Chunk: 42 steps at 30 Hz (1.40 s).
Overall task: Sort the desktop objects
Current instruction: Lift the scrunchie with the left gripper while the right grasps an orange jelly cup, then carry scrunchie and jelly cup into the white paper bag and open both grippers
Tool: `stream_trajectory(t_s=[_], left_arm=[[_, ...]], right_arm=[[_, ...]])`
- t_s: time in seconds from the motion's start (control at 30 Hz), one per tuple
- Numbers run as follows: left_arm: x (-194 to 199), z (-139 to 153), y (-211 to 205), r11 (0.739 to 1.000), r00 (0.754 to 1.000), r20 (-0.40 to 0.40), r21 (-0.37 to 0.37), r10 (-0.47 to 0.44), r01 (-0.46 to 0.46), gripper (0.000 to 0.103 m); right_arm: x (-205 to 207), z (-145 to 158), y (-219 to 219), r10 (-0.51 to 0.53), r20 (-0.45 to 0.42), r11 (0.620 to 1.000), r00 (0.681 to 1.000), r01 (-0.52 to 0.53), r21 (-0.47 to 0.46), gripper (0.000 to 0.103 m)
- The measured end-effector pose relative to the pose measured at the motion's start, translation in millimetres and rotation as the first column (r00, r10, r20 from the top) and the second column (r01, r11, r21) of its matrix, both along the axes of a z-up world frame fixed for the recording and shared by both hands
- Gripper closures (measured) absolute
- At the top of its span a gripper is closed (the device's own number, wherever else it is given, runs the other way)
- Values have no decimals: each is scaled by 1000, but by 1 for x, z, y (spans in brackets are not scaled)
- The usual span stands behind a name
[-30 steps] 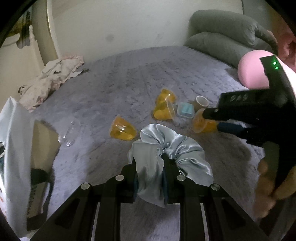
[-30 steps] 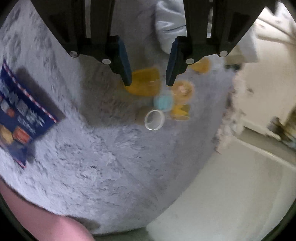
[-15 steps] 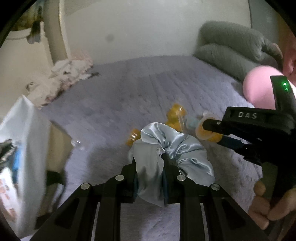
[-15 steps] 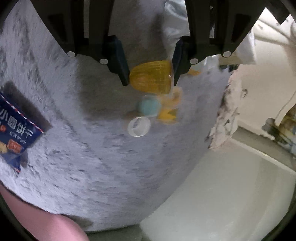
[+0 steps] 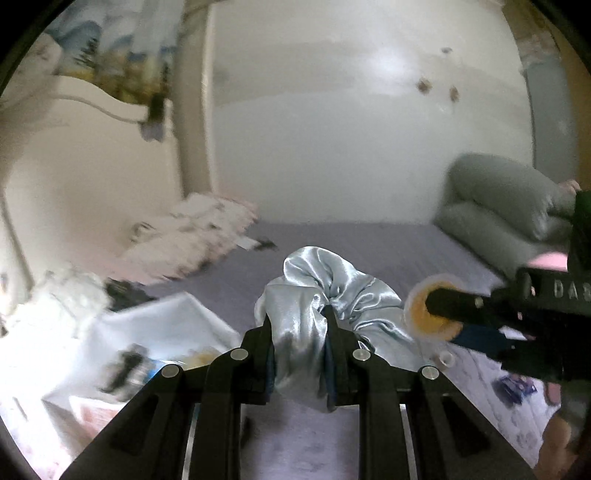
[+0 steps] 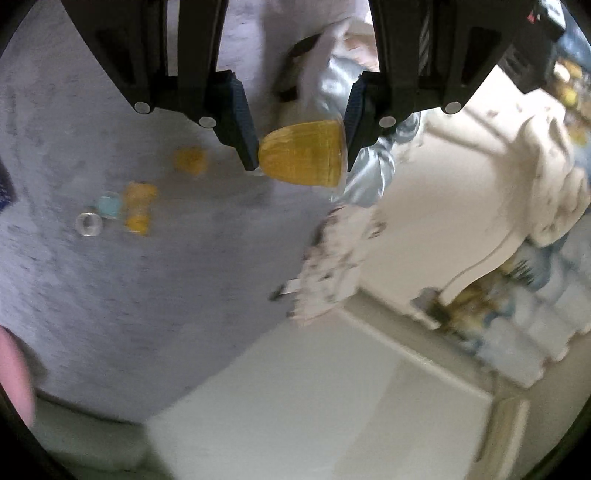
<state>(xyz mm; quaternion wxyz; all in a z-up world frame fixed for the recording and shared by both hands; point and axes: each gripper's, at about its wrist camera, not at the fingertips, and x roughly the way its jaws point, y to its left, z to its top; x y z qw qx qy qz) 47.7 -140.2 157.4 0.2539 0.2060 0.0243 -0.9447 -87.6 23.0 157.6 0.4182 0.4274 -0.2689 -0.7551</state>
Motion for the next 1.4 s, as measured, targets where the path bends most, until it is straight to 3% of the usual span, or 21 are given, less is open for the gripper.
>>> stream_trajectory(t_s=[0.2,0.37,0.57,0.7,0.77,0.8,0.87,0.97,1.1,1.23,1.33,1.4], left_arm=[[31,14,-24,984,989,14,-103,146,-143,82],[53,-1,-75,967,964,86,13,251,-253,82],[67,-46,-143,897,889,244,122,387,-424,82],[66,-71,-167,868,869,318,202,379,-453,82],[60,-80,-168,865,864,338,210,374,-456,81],[56,-86,-170,859,850,359,196,386,-473,81],[51,-96,-174,853,850,372,222,374,-472,81],[48,-107,-178,822,847,371,283,381,-494,81],[42,-112,-180,812,837,382,284,392,-510,81],[40,-119,-189,792,848,359,341,389,-507,80],[38,-121,-196,770,843,356,365,404,-523,78],[38,-120,-195,774,843,354,358,405,-522,77]], right_arm=[[39,13,-53,158,-57,986,986,-161,-49,61],[67,1,-104,260,-78,964,962,-264,-37,61],[89,-37,-170,330,-9,944,944,-330,15,62],[96,-61,-213,361,26,925,932,-362,113,61],[97,-74,-230,366,66,916,928,-372,151,61],[97,-78,-236,362,73,914,929,-369,169,62],[96,-86,-243,333,66,914,941,-339,222,61],[96,-87,-246,317,63,912,946,-323,252,62],[89,-92,-247,295,99,909,950,-311,276,62],[85,-92,-253,275,91,899,957,-290,328,62],[82,-90,-260,260,77,895,962,-270,355,62],[81,-90,-261,249,74,895,966,-259,364,62]])
